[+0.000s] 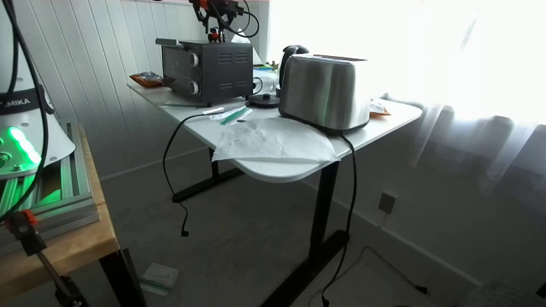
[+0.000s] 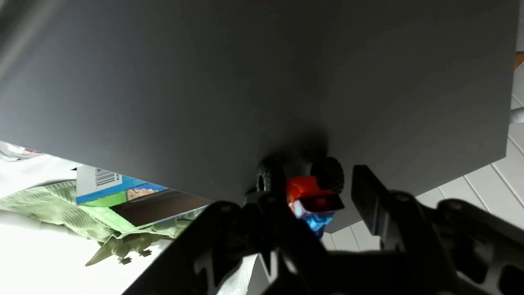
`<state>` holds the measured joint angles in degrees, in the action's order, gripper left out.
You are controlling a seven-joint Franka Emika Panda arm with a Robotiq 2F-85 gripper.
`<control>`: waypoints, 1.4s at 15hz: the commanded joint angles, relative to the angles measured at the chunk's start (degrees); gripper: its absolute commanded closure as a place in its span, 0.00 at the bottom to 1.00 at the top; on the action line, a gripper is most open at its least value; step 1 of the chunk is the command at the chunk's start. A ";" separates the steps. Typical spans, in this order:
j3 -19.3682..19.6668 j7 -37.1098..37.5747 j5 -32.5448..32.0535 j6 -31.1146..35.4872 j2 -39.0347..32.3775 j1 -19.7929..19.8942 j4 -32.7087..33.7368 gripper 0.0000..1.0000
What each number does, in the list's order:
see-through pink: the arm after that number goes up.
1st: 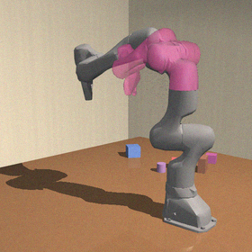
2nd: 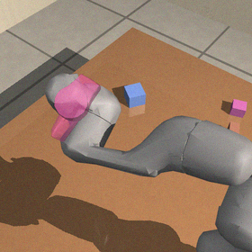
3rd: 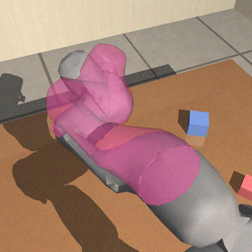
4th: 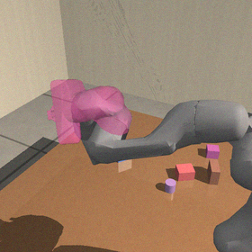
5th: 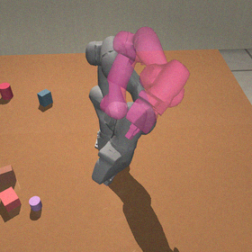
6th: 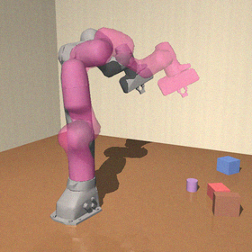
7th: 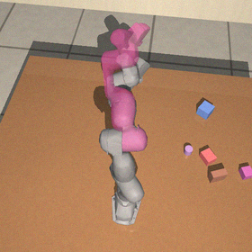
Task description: Lift the toy car, put it on top of the oven and turn it upside down
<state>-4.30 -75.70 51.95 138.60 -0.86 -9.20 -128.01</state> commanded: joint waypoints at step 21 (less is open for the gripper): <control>-3.72 -10.64 14.84 7.40 -2.61 0.48 0.67 0.81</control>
<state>-7.25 -83.76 64.17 144.32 -3.09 -9.06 -127.49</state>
